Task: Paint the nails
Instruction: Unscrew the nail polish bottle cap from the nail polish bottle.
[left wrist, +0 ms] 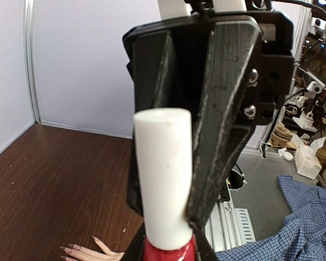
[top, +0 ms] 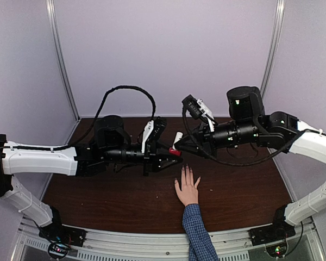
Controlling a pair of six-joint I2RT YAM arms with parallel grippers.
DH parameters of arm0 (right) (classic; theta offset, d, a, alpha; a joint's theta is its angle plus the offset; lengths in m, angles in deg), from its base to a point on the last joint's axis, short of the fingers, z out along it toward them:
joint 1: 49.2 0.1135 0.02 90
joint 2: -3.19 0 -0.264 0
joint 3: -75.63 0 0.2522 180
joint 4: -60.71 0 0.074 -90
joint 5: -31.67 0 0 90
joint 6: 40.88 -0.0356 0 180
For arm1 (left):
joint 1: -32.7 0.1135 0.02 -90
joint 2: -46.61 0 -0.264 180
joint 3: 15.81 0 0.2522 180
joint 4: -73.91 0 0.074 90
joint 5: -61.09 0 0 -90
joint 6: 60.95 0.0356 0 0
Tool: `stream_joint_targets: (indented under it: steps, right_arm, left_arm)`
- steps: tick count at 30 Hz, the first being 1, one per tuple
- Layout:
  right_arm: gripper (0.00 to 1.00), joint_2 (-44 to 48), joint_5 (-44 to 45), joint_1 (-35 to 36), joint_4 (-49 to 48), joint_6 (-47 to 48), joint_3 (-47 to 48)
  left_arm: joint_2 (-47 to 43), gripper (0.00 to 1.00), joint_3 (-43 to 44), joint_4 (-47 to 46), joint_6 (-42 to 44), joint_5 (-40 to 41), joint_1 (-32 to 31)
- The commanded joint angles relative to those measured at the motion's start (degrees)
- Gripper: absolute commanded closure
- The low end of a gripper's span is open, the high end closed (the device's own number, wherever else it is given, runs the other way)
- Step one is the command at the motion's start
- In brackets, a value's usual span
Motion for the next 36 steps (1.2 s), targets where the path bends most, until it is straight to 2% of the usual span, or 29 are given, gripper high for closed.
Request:
stream_joint_targets:
  steps: [1, 4, 11, 13, 16, 19, 21, 24, 29, 36]
  right_arm:
    - [1.00, -0.6, -6.0, -0.2, -2.7, 1.5, 1.7]
    - [1.00, -0.9, -10.9, -0.2, -3.5, 3.0, 1.6]
    - [1.00, -0.9, -19.1, -0.2, -6.3, 5.1, 1.1]
    - [0.95, -0.9, -19.2, -0.2, -6.0, 5.3, 1.3]
    - [0.87, -0.7, -17.7, -0.3, -4.2, 5.7, 2.0]
    - [0.70, 0.0, -14.2, -0.6, -3.2, 4.9, 1.8]
    - [0.53, 0.7, -11.7, -0.8, -3.7, 3.4, 1.0]
    - [0.40, 1.7, -6.6, -0.8, -5.0, 1.4, -0.2]
    - [0.37, 1.5, 6.0, -0.9, -4.0, -3.3, 0.3]
    - [0.41, -0.4, 13.0, -0.8, -1.8, -7.9, 2.3]
  left_arm:
    - [0.7, 1.00, 1.1, -7.1, 2.2, -10.5, -0.8]
    - [1.8, 1.00, 1.9, -8.7, 1.5, -15.8, -0.8]
    - [2.8, 1.00, 2.3, -14.3, -1.3, -22.5, -0.8]
    - [2.7, 1.00, 2.3, -13.5, -1.2, -21.8, -0.8]
    - [0.4, 1.00, 1.7, -6.9, 3.1, -14.7, -0.8]
    - [-3.1, 1.00, -0.9, -5.0, 6.0, -3.5, -0.8]
    - [-5.1, 1.00, -2.7, -5.2, 6.4, 3.9, -0.8]
    - [-5.3, 1.00, -3.2, -4.0, 6.3, 11.5, -0.8]
    - [-2.9, 1.00, -1.3, -1.1, 5.5, 16.4, -0.8]
    - [-0.6, 1.00, -0.3, -0.5, 3.8, 22.6, -0.9]
